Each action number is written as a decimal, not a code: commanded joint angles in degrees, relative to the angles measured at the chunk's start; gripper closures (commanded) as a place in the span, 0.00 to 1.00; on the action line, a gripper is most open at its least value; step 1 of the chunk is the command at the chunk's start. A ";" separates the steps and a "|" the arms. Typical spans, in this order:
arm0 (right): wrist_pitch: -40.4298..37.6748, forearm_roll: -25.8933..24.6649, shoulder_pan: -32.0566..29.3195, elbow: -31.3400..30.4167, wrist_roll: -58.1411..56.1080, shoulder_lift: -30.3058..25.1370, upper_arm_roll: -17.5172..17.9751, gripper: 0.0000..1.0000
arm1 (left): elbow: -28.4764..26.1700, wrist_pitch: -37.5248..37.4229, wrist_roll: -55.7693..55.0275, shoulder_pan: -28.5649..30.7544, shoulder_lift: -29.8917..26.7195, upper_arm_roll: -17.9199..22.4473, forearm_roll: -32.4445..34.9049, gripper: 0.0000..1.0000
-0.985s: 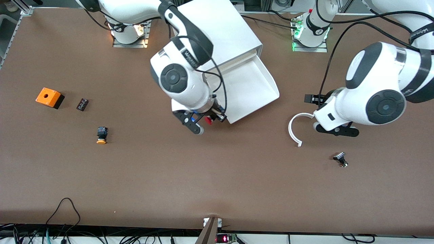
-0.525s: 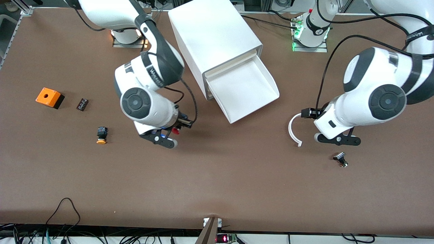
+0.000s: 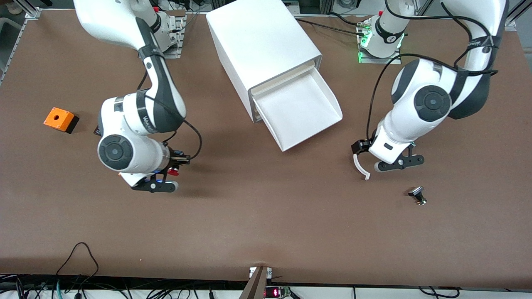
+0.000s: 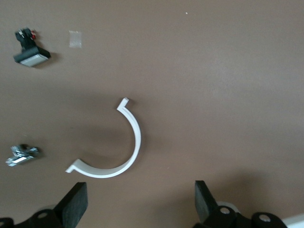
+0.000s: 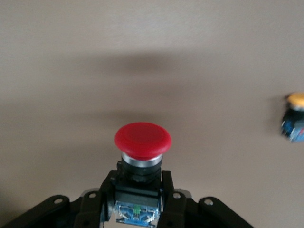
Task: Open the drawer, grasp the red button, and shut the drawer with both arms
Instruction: 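Carry the red button with the right gripper while the left gripper pushes the drawer, then set the red button beside the yellow button while the left gripper shuts the drawer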
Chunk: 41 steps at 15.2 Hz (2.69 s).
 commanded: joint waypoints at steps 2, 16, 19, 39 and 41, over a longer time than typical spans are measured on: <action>11.61 0.99 -2.05 -17.02 -13.00 -6.63 -1.00 1.00 | -3.05 5.27 -10.54 -1.61 0.91 -0.93 1.20 0.01; 26.67 8.12 -6.54 -26.35 -23.84 -0.75 -0.91 1.00 | -4.20 7.48 -27.52 -9.17 5.57 -1.37 1.20 0.01; 26.49 8.12 -6.63 -26.35 -23.84 -0.04 -0.82 0.92 | -4.72 7.48 -27.88 -10.66 5.75 -1.64 1.20 0.01; 15.08 3.21 -5.66 -22.84 -23.05 -17.61 -3.72 0.00 | -6.57 0.02 -28.23 -12.70 4.79 -9.81 -1.26 0.01; 12.88 0.40 -5.75 -21.53 -19.64 -18.75 -3.55 0.00 | -6.57 -1.04 -28.23 -13.31 4.43 -9.90 -2.66 0.01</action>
